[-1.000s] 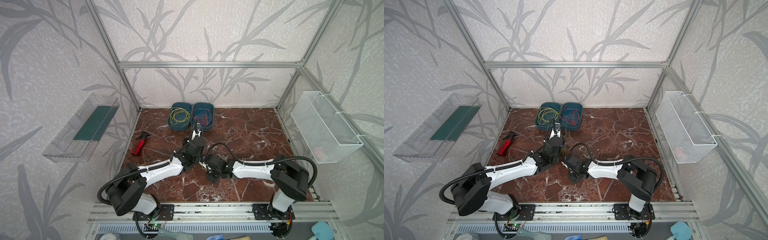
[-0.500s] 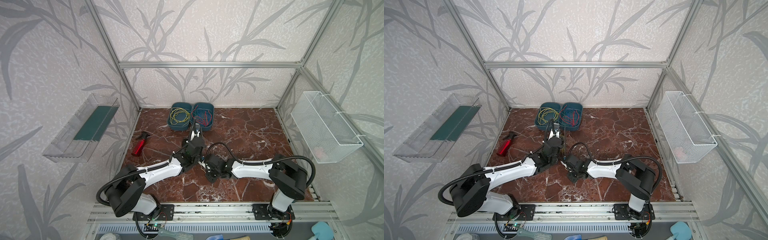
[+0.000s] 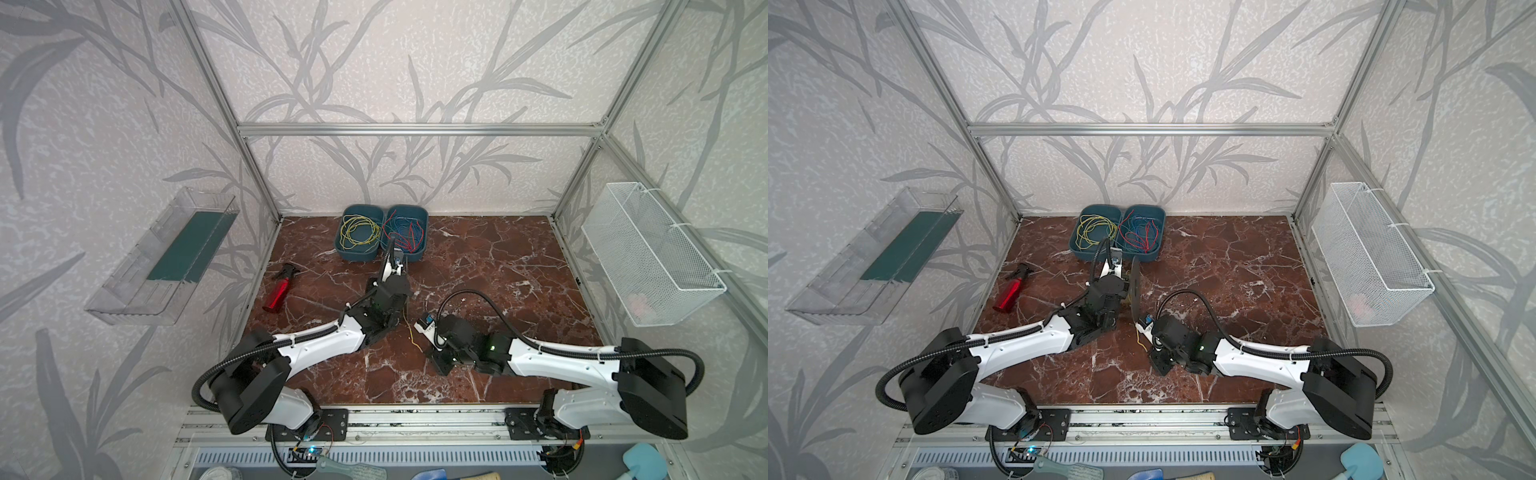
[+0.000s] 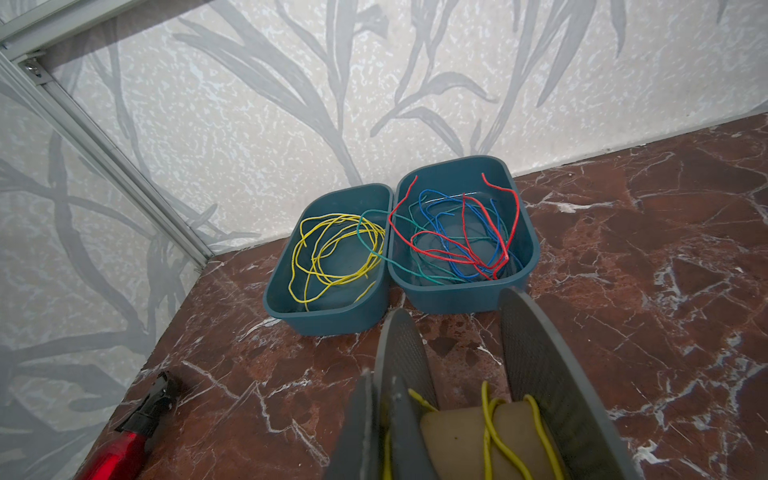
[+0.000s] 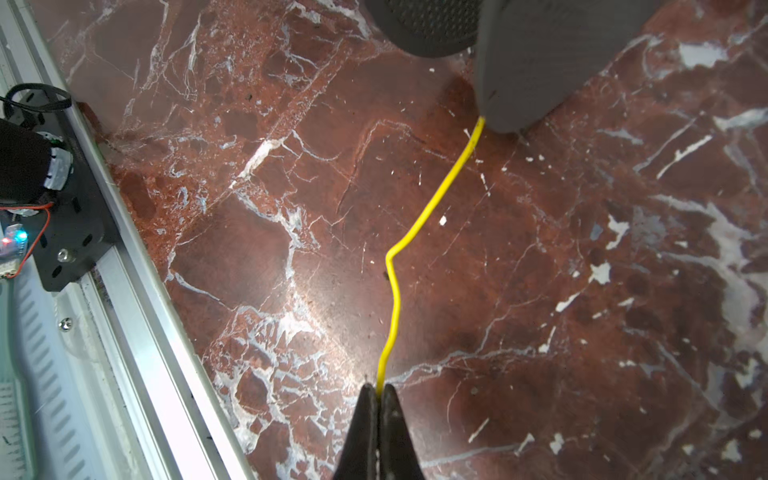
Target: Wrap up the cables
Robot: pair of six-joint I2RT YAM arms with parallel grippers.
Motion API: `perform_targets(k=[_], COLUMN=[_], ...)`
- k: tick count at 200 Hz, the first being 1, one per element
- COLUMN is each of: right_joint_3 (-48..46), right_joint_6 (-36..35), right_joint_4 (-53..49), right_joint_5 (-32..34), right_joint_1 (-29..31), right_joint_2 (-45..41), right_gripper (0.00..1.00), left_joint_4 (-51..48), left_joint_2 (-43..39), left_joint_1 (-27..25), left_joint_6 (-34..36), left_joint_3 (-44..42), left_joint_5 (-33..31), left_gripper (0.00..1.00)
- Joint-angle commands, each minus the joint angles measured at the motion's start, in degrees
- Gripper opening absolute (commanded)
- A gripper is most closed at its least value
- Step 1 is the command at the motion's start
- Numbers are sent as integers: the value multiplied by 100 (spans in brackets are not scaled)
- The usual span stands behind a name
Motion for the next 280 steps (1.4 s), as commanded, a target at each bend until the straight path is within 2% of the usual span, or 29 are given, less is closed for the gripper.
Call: perform_targets(k=[1,39,77,150,195,221,242,280], right_joint_3=[-360,-619,-893,18,350,507,612,860], right_joint_6=[304,332,601,563,370,176,36,-97], right_joint_4=[-527,-481,-248,-47,-22,-271,-330,-145], right_joint_5=[-413,-434,-375,-593,323,506,378,148], right_joint_1=[276,360,734,987,985,621,245,-88], right_joint_2=[-217,-282,-334,-760,-1275,-1508,-1612,-1399], right_gripper=[0,0,0,0,0,0,0,0], left_joint_4=[57,30,322,423,336,255,133,-239], left_joint_2=[95,101,230,645,703,602,456,221], left_joint_1=[152,155,157,82,55,49,52,54], left_joint_6=[273,329,371,346,296,335,353,261], left_joint_3=[246,322,288,544,502,419,337,263], left_joint_5=[-332,-332,-491,-843,-745,-532,-300,189], left_gripper=[0,0,0,0,0,0,0,0])
